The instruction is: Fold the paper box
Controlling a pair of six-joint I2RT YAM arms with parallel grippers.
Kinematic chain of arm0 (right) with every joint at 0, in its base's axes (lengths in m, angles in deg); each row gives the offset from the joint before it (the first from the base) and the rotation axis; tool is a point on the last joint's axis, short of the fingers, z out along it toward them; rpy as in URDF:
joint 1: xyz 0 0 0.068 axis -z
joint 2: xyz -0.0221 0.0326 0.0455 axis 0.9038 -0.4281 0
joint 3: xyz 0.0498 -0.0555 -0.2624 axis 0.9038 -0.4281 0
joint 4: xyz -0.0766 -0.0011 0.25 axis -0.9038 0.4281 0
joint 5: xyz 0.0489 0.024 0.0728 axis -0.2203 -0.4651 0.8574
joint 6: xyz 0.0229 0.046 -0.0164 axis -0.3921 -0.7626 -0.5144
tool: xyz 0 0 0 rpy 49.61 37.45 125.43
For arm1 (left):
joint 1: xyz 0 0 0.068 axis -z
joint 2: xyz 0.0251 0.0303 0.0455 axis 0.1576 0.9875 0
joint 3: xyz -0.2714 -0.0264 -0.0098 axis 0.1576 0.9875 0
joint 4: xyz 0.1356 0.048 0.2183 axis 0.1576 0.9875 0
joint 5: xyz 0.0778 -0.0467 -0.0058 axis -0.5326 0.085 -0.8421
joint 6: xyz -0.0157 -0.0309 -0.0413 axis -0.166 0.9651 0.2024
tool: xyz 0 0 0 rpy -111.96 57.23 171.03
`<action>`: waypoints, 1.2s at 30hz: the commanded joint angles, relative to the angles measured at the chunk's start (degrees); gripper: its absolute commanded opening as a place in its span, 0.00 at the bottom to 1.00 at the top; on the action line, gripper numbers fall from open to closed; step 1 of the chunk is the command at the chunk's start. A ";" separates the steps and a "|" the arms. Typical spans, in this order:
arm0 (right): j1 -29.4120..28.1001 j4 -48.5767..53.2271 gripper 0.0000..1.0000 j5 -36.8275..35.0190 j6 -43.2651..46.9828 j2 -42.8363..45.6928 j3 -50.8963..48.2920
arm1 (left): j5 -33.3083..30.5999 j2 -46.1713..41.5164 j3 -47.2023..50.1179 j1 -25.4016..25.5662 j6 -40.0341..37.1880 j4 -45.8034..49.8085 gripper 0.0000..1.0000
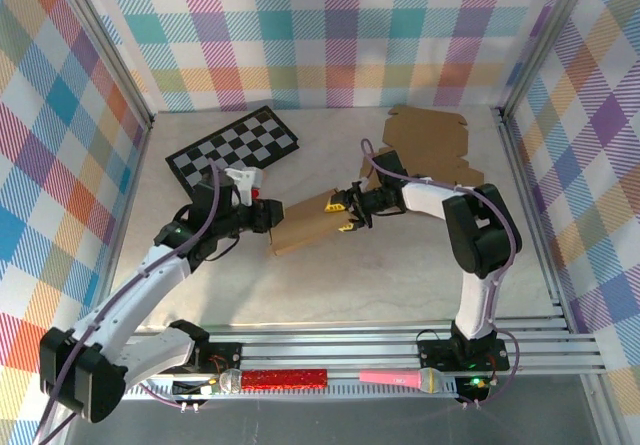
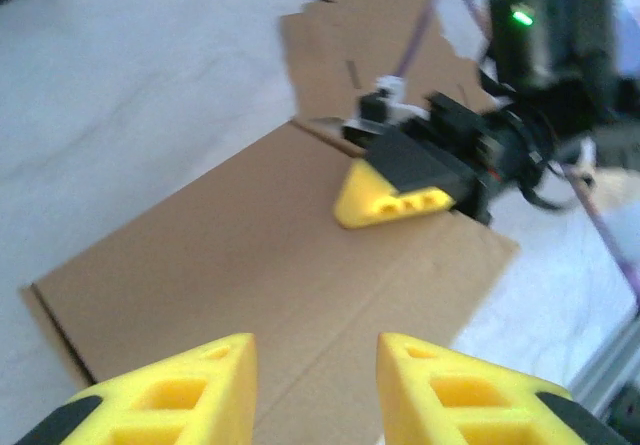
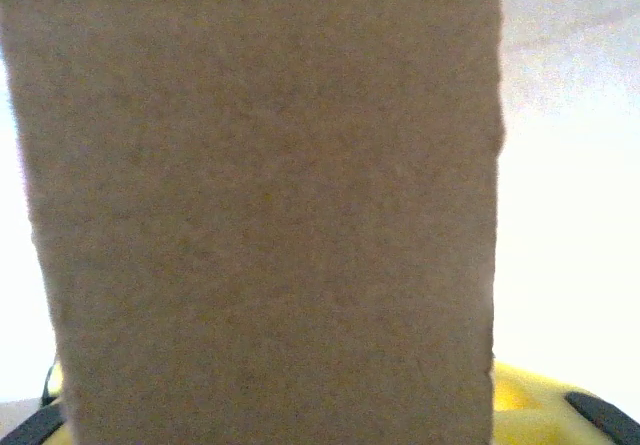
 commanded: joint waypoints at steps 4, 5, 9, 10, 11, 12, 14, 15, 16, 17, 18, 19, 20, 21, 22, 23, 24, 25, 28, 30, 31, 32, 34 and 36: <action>0.74 14.47 0.37 0.90 -11.19 6.10 -0.90 | 2.86 0.24 -5.72 7.55 -29.38 13.75 0.41; 0.86 15.65 0.37 0.99 -11.98 6.98 -1.40 | 3.60 1.27 -7.05 8.85 -34.31 16.60 0.45; 1.31 16.57 0.36 1.10 -16.64 10.32 -5.08 | 2.10 3.86 -8.77 13.68 -46.20 22.23 0.50; 1.37 16.94 0.36 0.90 -17.17 10.83 -5.54 | 1.20 4.58 -9.04 14.63 -47.65 22.88 0.50; 1.36 17.21 0.36 0.84 -17.68 11.28 -5.93 | 0.39 5.32 -9.31 15.47 -48.83 23.44 0.50; 1.38 17.80 0.36 0.89 -17.96 11.52 -6.20 | -0.14 5.95 -9.44 16.10 -49.79 23.74 0.50; 1.36 18.10 0.36 0.90 -18.70 12.07 -6.72 | -1.64 6.90 -9.41 17.48 -51.33 23.86 0.51; 1.37 18.20 0.36 0.98 -19.18 12.24 -7.05 | -2.09 7.50 -9.36 17.92 -52.03 23.70 0.51; 1.38 18.19 0.36 0.82 -19.64 12.48 -7.32 | -2.74 8.03 -9.22 18.43 -52.59 23.52 0.52; 1.36 18.23 0.36 0.68 -20.12 12.94 -7.66 | -3.77 8.81 -9.18 18.95 -53.27 23.35 0.52; 1.36 18.17 0.35 0.65 -20.55 13.32 -7.98 | -5.24 9.76 -9.14 19.64 -53.97 23.16 0.52; 1.36 18.33 0.35 0.65 -20.86 13.49 -8.28 | -6.74 10.38 -8.95 20.08 -54.21 22.58 0.52; 1.36 18.51 0.35 0.68 -21.05 13.81 -8.46 | -8.09 10.95 -8.54 20.46 -54.54 21.65 0.53; 1.36 18.90 0.34 0.75 -21.14 13.95 -8.75 | -9.06 11.32 -8.00 20.54 -54.63 20.49 0.53; 1.37 19.14 0.33 0.66 -21.06 14.15 -9.04 | -9.39 11.58 -7.59 20.60 -54.91 19.75 0.53; 1.36 19.53 0.31 0.56 -20.98 14.28 -9.39 | -10.65 11.78 -7.34 20.98 -54.95 18.66 0.55; 1.36 19.67 0.31 0.52 -20.97 14.33 -9.77 | -12.05 11.88 -7.01 21.41 -54.95 17.73 0.55; 1.38 19.74 0.31 0.38 -20.82 14.37 -10.07 | -13.58 11.88 -6.76 21.79 -54.94 16.99 0.56; 1.43 19.52 0.30 0.14 -20.60 14.33 -10.53 | -15.91 10.03 -6.70 22.18 -54.15 14.65 0.56; 1.60 19.40 0.30 -0.12 -20.45 14.16 -10.45 | -16.66 7.67 -7.16 22.19 -52.71 13.61 0.57; 1.69 19.42 0.30 -0.25 -20.45 14.11 -10.38 | -17.04 6.67 -7.33 22.20 -52.10 13.38 0.57; 1.75 19.23 0.30 -0.39 -20.65 14.07 -10.45 | -17.37 5.51 -7.54 22.21 -51.39 13.40 0.58; 1.75 18.30 0.30 -0.43 -21.38 13.99 -10.62 | -17.86 3.73 -7.14 22.18 -50.77 13.78 0.64; 1.72 18.19 0.30 -0.39 -21.59 13.81 -10.36 | -17.28 2.77 -6.15 22.24 -51.10 14.80 0.70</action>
